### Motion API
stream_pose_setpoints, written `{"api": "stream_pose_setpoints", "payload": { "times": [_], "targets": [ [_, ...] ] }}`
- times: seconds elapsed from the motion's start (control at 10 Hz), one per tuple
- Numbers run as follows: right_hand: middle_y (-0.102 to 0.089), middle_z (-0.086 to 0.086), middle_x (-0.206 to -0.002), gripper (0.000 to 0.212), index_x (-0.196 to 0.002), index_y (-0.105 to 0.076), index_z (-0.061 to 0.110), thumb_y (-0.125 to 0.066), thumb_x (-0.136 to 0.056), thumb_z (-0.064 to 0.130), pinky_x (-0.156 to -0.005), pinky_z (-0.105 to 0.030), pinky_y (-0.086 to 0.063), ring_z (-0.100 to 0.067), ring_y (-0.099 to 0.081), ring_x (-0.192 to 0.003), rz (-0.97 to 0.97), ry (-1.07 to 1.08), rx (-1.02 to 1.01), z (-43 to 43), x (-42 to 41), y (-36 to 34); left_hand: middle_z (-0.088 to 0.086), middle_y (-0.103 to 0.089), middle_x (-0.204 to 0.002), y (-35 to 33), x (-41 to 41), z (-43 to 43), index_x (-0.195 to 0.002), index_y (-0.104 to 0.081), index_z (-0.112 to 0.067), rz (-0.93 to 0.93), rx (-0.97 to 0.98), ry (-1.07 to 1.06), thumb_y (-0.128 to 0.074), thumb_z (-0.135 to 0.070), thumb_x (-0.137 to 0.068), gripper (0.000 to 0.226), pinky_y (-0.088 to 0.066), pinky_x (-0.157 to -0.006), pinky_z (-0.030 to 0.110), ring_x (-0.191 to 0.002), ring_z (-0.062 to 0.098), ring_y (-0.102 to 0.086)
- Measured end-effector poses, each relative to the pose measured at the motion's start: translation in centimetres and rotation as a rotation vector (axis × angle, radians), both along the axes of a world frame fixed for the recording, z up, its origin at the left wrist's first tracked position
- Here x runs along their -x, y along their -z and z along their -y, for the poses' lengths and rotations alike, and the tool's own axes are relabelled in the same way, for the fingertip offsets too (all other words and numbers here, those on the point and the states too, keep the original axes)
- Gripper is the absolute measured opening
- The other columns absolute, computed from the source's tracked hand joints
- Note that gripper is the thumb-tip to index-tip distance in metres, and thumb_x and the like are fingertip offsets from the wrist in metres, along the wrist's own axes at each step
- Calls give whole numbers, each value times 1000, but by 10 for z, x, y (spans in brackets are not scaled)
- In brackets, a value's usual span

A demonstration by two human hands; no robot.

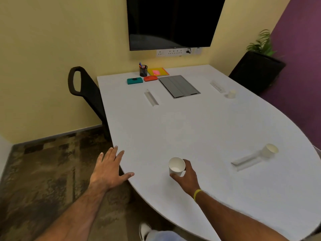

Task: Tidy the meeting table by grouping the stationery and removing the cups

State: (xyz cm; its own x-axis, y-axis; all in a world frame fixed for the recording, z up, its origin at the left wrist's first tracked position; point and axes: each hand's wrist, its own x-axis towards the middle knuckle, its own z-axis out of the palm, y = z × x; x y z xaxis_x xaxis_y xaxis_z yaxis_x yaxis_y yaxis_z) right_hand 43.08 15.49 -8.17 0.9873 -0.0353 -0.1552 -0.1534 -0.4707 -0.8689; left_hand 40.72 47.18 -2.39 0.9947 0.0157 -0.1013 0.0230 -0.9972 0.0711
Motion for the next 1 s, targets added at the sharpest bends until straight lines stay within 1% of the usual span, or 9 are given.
{"api": "stream_pose_setpoints", "payload": {
  "times": [0.1,0.2,0.3,0.4,0.5,0.7,0.9,1.0],
  "targets": [
    [-60,9,-114,66,-123,-46,28,-87,-70,23,-73,-7,-40,-12,-56,-103,-2,14,8,-13,-23,8,5,1,-166,9,-33,-11,-156,-7,-26,-9,8,41,-29,-91,-73,108,2,-122,51,-152,23,4],
    [-60,11,-112,66,-120,-47,29,-88,-69,22,-73,-6,-41,-10,-57,-101,-25,60,-5,-35,-75,29,4,4,-165,29,-93,-31,-156,-5,-28,-42,-23,92,-22,-93,-70,109,4,-121,50,-152,21,6],
    [-59,15,-109,64,-118,-46,31,-88,-70,22,-72,-5,-43,-13,-58,-100,-32,84,-13,-50,-121,42,2,6,-165,42,-140,-43,-156,-3,-29,-59,-29,99,-16,-95,-67,111,5,-121,49,-152,21,7],
    [-56,23,-107,63,-117,-44,34,-87,-71,22,-74,-9,-45,-17,-60,-100,-56,136,-66,-73,-201,57,1,8,-165,56,-209,-58,-156,-2,-30,-77,-25,139,-12,-96,-66,112,4,-121,48,-152,20,9],
    [-58,16,-110,65,-120,-44,33,-86,-72,23,-79,-16,-47,-17,-60,-102,-76,192,-79,-96,-287,69,0,11,-165,71,-279,-66,-156,1,-30,-103,-31,175,-9,-96,-66,111,6,-121,46,-151,18,12],
    [-61,5,-116,70,-129,-45,21,-86,-72,27,-86,-24,-48,-15,-59,-103,-23,247,-101,-124,-414,95,0,8,-165,100,-378,-69,-156,-2,-30,-112,8,194,-7,-98,-64,114,3,-121,44,-152,19,7],
    [-60,5,-120,72,-130,-44,22,-86,-72,30,-91,-30,-48,-16,-56,-107,-3,257,-90,-135,-479,109,-1,10,-165,117,-421,-67,-156,0,-30,-135,12,232,-3,-97,-63,114,3,-122,44,-152,18,9],
    [-59,7,-116,71,-127,-44,23,-85,-71,33,-91,-33,-49,-17,-57,-108,0,276,-92,-139,-509,118,-1,11,-165,122,-436,-67,-156,1,-30,-185,17,247,-4,-97,-64,114,2,-122,44,-152,17,9]
  ]
}}
